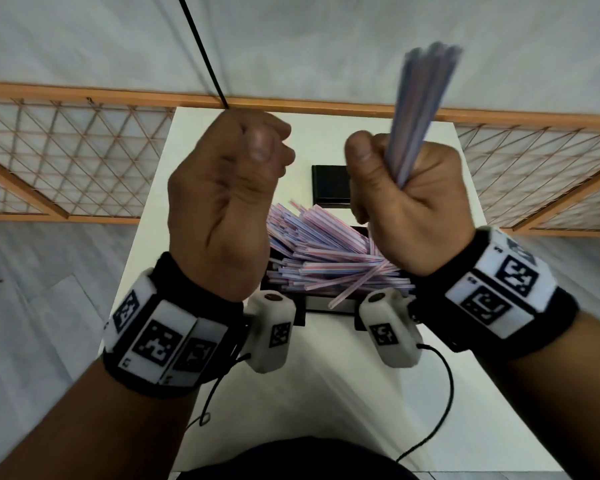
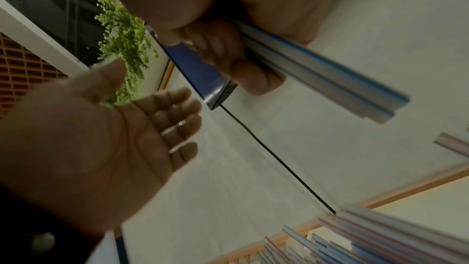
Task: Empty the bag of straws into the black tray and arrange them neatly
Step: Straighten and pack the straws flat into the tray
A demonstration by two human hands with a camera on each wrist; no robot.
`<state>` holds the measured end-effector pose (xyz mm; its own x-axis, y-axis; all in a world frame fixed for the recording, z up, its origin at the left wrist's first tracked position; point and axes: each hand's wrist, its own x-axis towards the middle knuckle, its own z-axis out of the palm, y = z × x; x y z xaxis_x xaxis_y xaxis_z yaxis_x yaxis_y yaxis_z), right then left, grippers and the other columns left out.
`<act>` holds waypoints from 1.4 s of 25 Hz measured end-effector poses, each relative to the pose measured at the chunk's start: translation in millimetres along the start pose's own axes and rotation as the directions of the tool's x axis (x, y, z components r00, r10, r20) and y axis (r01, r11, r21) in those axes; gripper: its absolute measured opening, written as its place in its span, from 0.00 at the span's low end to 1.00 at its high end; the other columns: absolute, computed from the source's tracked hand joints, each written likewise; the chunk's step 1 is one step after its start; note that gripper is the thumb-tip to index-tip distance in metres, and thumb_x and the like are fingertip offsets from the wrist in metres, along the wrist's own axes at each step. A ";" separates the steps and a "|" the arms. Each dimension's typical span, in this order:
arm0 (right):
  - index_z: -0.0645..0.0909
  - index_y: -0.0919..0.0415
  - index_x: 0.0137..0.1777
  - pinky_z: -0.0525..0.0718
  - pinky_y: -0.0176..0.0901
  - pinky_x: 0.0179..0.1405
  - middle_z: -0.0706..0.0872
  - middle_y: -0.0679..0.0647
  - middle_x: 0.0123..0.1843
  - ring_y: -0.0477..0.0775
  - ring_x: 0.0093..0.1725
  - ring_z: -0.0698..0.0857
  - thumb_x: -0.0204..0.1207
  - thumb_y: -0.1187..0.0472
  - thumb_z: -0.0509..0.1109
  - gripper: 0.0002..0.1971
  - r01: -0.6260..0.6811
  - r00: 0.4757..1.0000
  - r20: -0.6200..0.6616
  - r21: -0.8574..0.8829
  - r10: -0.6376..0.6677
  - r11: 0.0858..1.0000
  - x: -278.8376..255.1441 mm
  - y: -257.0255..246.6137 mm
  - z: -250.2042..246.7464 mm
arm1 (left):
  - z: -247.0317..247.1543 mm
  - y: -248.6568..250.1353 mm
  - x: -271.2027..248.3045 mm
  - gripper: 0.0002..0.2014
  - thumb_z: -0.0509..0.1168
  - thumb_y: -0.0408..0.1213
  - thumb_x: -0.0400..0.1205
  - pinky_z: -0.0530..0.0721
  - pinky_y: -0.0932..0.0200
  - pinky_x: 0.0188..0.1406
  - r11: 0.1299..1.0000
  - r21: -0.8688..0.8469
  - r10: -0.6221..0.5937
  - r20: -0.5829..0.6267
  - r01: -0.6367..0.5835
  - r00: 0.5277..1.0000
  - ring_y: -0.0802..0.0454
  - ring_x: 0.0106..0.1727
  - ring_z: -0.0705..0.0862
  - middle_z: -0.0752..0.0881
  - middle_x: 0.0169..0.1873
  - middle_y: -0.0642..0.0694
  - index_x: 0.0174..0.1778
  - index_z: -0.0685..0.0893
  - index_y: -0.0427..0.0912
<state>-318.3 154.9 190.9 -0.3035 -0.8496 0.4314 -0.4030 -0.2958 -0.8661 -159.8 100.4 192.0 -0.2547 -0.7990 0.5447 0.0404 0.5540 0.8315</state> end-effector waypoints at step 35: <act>0.73 0.62 0.54 0.80 0.53 0.57 0.78 0.57 0.51 0.61 0.54 0.78 0.47 0.10 0.54 0.56 -0.190 0.841 0.122 -0.846 0.528 0.498 -74.0 114.5 -9.1 | 24.9 -121.5 -34.2 0.25 0.67 0.59 0.72 0.79 0.47 0.68 0.492 -0.480 -0.852 -0.094 0.726 0.515 0.50 0.64 0.86 0.88 0.61 0.48 0.59 0.82 0.48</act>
<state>-349.9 187.9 62.1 -0.3625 -0.9236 -0.1250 -0.8737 0.3834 -0.2993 -180.0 66.2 69.6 -0.0749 -0.9057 -0.4172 0.2992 -0.4196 0.8570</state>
